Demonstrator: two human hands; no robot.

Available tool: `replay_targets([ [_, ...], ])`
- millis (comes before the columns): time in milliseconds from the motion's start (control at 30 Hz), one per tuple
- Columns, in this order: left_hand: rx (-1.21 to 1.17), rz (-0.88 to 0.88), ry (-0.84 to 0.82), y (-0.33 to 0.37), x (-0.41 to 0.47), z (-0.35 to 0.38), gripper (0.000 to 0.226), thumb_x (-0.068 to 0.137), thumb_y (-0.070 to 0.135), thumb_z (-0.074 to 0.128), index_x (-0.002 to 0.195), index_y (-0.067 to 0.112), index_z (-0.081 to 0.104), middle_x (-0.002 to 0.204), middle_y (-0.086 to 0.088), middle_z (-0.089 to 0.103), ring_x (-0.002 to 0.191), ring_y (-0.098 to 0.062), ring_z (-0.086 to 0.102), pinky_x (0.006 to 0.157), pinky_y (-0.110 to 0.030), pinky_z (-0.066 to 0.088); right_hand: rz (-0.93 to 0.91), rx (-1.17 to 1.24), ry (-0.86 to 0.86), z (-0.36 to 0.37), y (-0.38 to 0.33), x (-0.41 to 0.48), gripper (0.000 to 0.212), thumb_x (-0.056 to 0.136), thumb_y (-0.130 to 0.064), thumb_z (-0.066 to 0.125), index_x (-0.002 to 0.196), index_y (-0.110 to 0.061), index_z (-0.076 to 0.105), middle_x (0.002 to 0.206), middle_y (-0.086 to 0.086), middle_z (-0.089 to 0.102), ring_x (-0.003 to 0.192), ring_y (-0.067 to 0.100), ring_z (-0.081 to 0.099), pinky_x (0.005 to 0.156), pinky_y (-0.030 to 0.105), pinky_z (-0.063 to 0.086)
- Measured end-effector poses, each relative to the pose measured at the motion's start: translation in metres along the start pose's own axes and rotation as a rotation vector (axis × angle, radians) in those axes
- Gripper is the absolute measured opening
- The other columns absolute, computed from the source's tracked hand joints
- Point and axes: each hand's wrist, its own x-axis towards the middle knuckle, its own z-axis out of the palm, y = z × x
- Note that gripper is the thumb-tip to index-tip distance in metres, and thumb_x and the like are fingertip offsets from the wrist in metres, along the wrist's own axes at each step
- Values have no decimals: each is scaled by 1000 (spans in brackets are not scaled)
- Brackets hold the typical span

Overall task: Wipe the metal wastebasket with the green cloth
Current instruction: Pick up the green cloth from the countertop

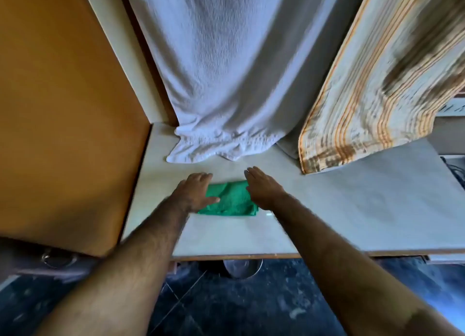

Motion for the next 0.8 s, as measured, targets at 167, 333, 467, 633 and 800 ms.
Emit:
replay_targets([
  [167, -128, -84, 7, -14, 17, 25, 72, 97, 43, 57, 155, 10, 29, 162, -13, 35, 148, -31, 34, 118, -45, 34, 141, 156, -48, 29, 7, 13, 64, 104, -22, 42, 158, -6, 13, 166, 12, 19, 153, 27, 19, 122, 43, 24],
  [333, -144, -114, 72, -14, 23, 47, 64, 85, 29, 75, 141, 11, 49, 136, -15, 54, 129, -34, 50, 106, -43, 45, 232, 236, -31, 45, 11, 18, 83, 90, -24, 67, 157, -12, 19, 151, 15, 37, 138, 35, 36, 111, 50, 38],
  [467, -268, -181, 97, -8, 25, 46, 36, 78, 19, 80, 110, 6, 69, 114, -18, 63, 108, -33, 60, 86, -31, 46, 257, 177, -18, 46, 13, 20, 57, 85, -23, 71, 136, -12, 51, 134, 16, 45, 130, 36, 39, 104, 47, 44],
  [633, -615, -204, 91, -3, 9, 36, 24, 78, 10, 76, 94, 19, 61, 95, -3, 65, 88, -20, 58, 66, -25, 39, 294, 367, 12, 29, 16, 6, 35, 74, -14, 71, 107, -8, 62, 113, 17, 60, 106, 34, 57, 73, 31, 43],
  [800, -873, -144, 169, 6, -16, 22, 26, 78, 7, 79, 90, 23, 64, 86, -2, 65, 81, -19, 60, 72, -27, 48, 242, 595, 23, 2, 16, -26, 49, 74, -19, 80, 120, -19, 63, 101, 4, 63, 87, 23, 61, 69, 28, 52],
])
